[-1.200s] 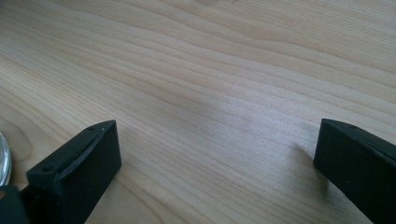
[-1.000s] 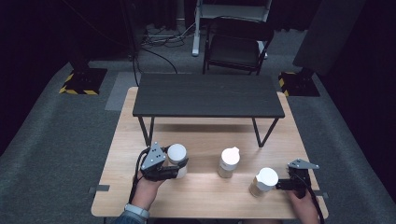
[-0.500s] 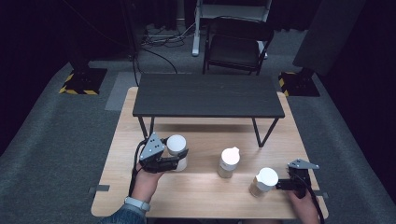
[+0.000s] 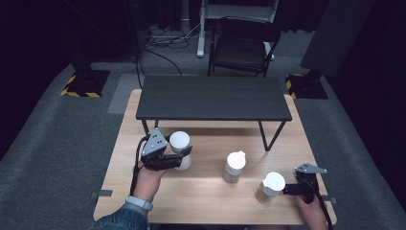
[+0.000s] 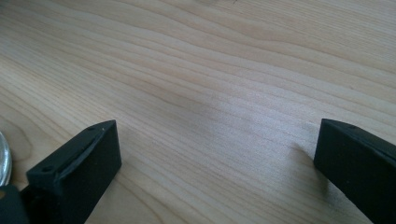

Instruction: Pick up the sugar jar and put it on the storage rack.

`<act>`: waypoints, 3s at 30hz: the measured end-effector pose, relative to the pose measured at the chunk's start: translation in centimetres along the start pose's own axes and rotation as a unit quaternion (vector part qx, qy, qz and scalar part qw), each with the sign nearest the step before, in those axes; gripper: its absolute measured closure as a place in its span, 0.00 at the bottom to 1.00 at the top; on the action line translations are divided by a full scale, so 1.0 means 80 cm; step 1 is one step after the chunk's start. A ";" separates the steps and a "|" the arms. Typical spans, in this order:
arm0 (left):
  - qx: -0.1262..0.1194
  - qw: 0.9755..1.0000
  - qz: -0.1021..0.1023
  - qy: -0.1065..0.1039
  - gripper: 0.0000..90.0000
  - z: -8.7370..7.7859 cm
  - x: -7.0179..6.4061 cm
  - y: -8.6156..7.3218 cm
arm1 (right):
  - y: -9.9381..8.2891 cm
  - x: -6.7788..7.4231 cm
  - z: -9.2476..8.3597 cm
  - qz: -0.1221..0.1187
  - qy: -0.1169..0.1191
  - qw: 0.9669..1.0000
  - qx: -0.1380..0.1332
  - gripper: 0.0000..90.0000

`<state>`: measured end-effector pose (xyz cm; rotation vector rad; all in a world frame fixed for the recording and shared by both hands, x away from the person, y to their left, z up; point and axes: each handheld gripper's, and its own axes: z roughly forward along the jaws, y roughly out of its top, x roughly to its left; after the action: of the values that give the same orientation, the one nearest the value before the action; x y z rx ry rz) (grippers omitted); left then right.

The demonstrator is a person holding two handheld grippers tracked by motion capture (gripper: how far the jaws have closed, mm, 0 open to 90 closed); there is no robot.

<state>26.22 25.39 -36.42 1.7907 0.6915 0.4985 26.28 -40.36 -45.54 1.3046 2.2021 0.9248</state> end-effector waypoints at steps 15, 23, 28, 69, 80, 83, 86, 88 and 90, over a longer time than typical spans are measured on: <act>-0.014 1.000 0.003 0.006 0.38 -0.001 0.004 0.028 | 0.000 0.000 0.000 0.000 0.000 1.000 0.000 0.01; -0.018 1.000 0.002 0.006 0.38 -0.001 0.005 0.044 | 0.000 0.000 0.000 0.000 0.000 1.000 0.000 0.01; -0.022 1.000 0.004 0.008 0.38 -0.002 0.007 0.055 | 0.000 0.000 0.000 0.000 0.000 1.000 0.000 0.01; -0.051 0.998 0.013 0.030 0.38 -0.002 0.028 0.122 | 0.000 0.000 0.000 0.000 0.000 1.000 0.000 0.01; -0.047 0.998 0.007 0.038 0.38 0.007 0.027 0.134 | 0.000 0.000 0.000 -0.001 0.000 1.000 0.000 0.01; -0.044 0.998 0.003 0.043 0.38 0.010 0.027 0.137 | 0.000 0.000 0.000 -0.001 0.000 1.000 0.000 0.01; -0.044 0.998 0.000 0.048 0.38 0.011 0.029 0.139 | 0.000 0.000 0.000 -0.001 0.000 1.000 0.000 0.01; -0.045 0.998 0.000 0.052 0.38 0.012 0.030 0.141 | 0.000 0.000 0.000 -0.001 0.000 1.000 0.000 0.01; -0.043 0.998 -0.001 0.055 0.38 0.013 0.031 0.143 | 0.000 0.000 0.000 -0.001 0.000 1.000 0.000 0.01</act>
<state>31.12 23.71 -25.90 1.6913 0.7372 0.6208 26.29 -40.37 -45.54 1.3032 2.2033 0.9252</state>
